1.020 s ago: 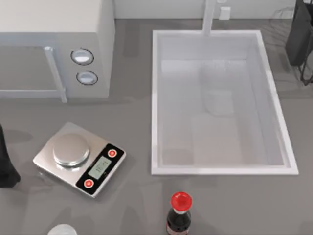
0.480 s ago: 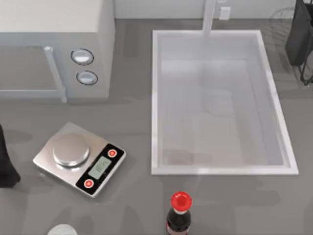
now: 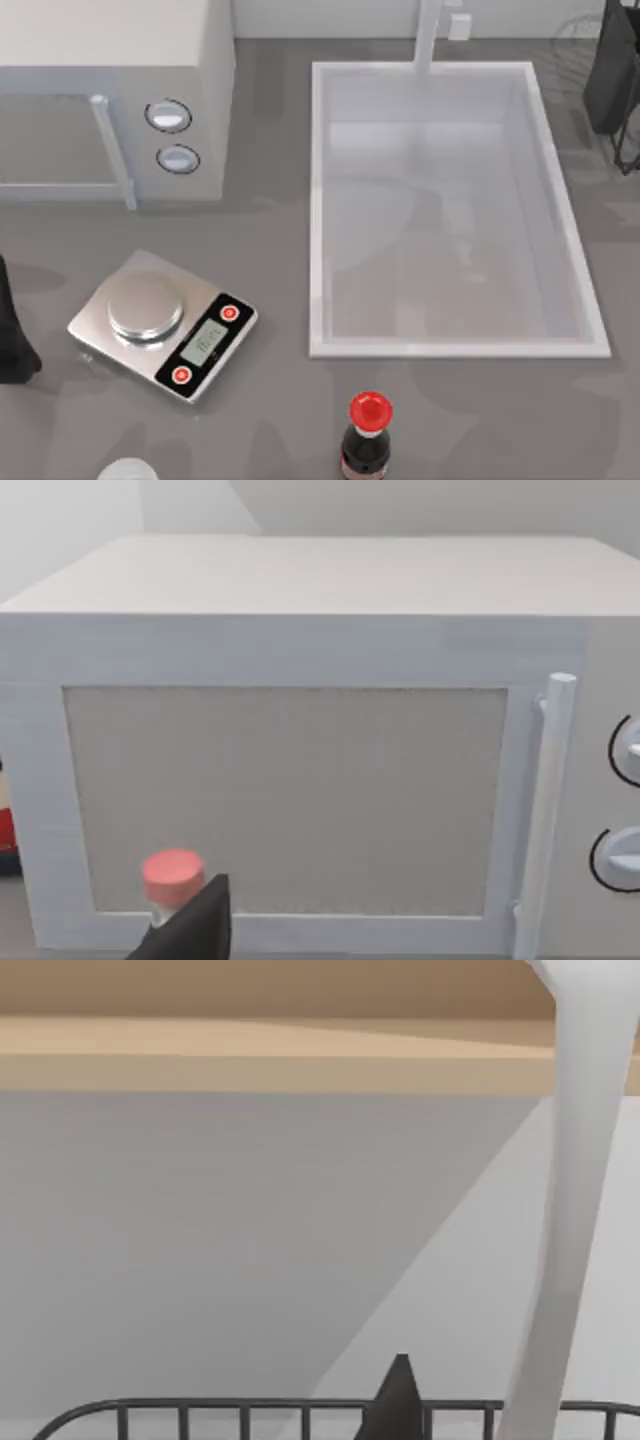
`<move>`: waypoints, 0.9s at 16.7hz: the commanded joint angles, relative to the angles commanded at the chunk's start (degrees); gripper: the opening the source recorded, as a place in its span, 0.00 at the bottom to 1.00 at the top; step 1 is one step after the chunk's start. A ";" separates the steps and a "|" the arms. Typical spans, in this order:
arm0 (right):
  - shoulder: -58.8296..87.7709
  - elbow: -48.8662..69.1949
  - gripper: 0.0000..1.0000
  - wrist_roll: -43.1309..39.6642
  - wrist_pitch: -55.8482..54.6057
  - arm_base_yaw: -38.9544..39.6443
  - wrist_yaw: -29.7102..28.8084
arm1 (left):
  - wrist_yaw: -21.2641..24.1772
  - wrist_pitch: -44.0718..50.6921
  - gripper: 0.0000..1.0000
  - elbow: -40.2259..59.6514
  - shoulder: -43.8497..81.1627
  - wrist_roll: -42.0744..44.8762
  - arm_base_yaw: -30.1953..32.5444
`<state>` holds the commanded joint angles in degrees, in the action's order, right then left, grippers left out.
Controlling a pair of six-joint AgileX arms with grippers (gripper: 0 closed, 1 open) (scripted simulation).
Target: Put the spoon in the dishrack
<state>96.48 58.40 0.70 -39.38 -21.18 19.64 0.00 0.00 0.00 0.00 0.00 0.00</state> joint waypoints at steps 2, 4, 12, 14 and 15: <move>4.08 -1.37 0.00 0.11 -4.92 2.15 -2.25 | 0.00 0.00 1.00 0.00 0.00 0.00 0.00; 6.22 -2.21 0.00 0.21 -7.44 3.42 -3.57 | 0.00 0.00 1.00 0.00 0.00 0.00 0.00; 6.48 -2.32 0.23 0.23 -7.78 3.60 -3.75 | 0.00 0.00 1.00 0.00 0.00 0.00 0.00; 6.48 -2.32 0.38 0.23 -7.78 3.60 -3.75 | 0.00 0.00 1.00 0.00 0.00 0.00 0.00; 6.48 -2.32 0.45 0.23 -7.78 3.60 -3.75 | 0.00 0.00 1.00 0.00 0.00 0.00 0.00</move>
<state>102.96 56.07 0.93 -47.16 -17.58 15.88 0.00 0.00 0.00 0.00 0.00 0.00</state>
